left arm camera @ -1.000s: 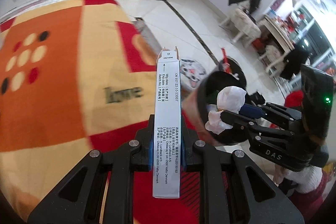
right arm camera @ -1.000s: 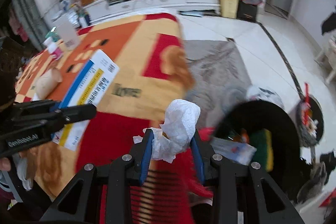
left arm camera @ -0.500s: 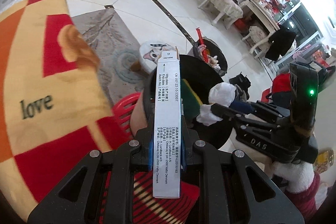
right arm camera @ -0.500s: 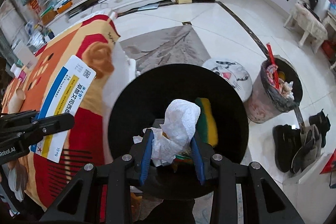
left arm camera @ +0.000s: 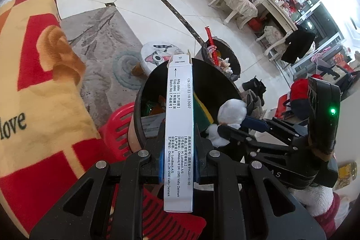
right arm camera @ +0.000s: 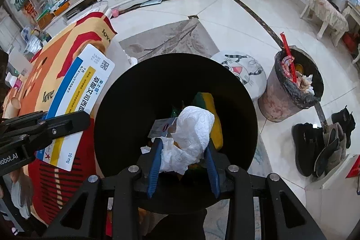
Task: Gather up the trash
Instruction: 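Open both tools to drop the white box and tissue into the bin, then move both empty tools back over the paper cup and white sponge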
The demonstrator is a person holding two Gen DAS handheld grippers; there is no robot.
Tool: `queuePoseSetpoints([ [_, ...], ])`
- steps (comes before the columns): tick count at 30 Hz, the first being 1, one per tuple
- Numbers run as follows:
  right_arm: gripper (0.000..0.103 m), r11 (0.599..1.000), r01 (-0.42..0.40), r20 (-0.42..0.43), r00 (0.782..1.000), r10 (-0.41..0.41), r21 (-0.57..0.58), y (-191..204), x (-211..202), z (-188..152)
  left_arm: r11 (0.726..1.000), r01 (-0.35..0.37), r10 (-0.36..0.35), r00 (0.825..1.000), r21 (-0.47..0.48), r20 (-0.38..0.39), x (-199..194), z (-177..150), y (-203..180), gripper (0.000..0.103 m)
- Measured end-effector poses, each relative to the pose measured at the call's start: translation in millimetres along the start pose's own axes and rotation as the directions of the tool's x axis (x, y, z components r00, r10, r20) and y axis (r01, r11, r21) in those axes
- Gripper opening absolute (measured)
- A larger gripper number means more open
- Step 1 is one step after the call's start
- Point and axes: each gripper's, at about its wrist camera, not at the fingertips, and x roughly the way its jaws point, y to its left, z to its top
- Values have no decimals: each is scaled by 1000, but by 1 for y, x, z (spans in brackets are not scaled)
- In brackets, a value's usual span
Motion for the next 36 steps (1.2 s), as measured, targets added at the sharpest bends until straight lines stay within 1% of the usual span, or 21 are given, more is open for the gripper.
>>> queuePoseSetpoints([
  [1,51,1000,-3,2,1000,3,7,-2,0,0,1000,-3,3,1000,-1,1,1,0,0,17],
  [4,52,1000,-3,1,1000,3,21,-6,0,-1,1000,5,-5,1000,-9,4,2,1,3,18],
  [5,54,1000,-2,1,1000,2,22,-5,0,-1,1000,10,-10,1000,-14,4,3,2,5,22],
  [6,54,1000,-3,2,1000,3,24,-6,0,-1,1000,13,-13,1000,-22,4,3,2,7,34],
  [8,57,1000,-4,4,1000,4,29,-6,-1,-1,999,27,-27,1000,-42,6,2,1,13,51],
  [11,62,1000,-8,6,1000,8,23,-3,-4,-3,999,25,-25,1000,-46,10,-3,2,17,52],
  [14,64,1000,-14,4,1000,14,15,2,-4,-4,999,11,-10,1000,-41,24,-12,1,18,52],
  [17,64,1000,-31,3,1000,31,3,12,-4,-3,999,-20,22,998,-39,51,-26,-3,24,52],
  [20,64,999,-50,0,999,50,-17,26,-3,-2,996,-76,79,994,-35,78,-40,-8,30,52],
  [22,64,998,-59,-4,998,59,-34,37,-1,-3,993,-117,120,988,-36,95,-52,-12,37,52],
  [28,65,993,-91,-19,996,90,-81,72,2,0,978,-203,208,968,-52,139,-82,-29,62,52],
  [33,65,985,-121,-27,993,119,-122,103,3,3,964,-248,260,954,-91,151,-104,-46,88,52],
  [36,65,976,-147,-35,989,144,-158,130,3,5,954,-270,289,945,-129,155,-121,-57,111,52],
])
